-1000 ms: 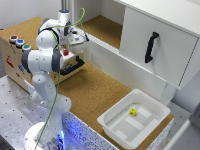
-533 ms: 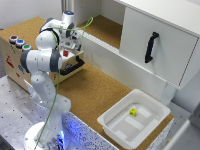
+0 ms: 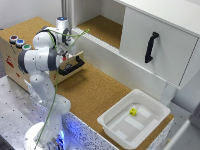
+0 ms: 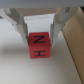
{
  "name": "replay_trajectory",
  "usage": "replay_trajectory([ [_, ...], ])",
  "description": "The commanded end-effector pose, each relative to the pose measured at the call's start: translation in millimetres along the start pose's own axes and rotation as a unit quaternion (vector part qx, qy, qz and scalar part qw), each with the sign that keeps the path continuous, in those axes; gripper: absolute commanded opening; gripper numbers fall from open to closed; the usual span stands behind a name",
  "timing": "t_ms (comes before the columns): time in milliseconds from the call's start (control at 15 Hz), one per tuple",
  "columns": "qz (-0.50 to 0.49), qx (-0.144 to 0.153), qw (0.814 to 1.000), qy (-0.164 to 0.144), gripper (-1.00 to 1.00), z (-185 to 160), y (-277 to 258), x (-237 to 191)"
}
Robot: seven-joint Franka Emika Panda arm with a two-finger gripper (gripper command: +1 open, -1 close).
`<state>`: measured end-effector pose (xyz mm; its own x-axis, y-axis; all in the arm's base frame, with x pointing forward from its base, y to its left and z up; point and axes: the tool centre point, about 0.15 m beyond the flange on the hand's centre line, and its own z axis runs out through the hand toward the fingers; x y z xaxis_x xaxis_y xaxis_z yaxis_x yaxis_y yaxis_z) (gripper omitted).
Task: Grasp the pink block and turn it right
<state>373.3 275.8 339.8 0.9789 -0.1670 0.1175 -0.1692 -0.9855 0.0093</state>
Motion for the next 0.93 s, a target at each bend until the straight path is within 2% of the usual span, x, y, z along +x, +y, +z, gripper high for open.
replay_trajectory([
  [0,0.052,0.032,0.998,0.021,1.0,-40,24,-20],
  [133,0.025,0.044,0.999,0.012,1.0,-47,21,-30],
  [200,0.016,0.061,0.998,0.015,1.0,-54,17,-34],
  [333,-0.051,0.061,0.996,0.028,1.0,-77,0,-43],
  [533,-0.111,0.079,0.991,0.01,1.0,-102,-12,-68],
  [867,-0.244,0.065,0.968,-0.016,1.0,-159,-31,-118],
])
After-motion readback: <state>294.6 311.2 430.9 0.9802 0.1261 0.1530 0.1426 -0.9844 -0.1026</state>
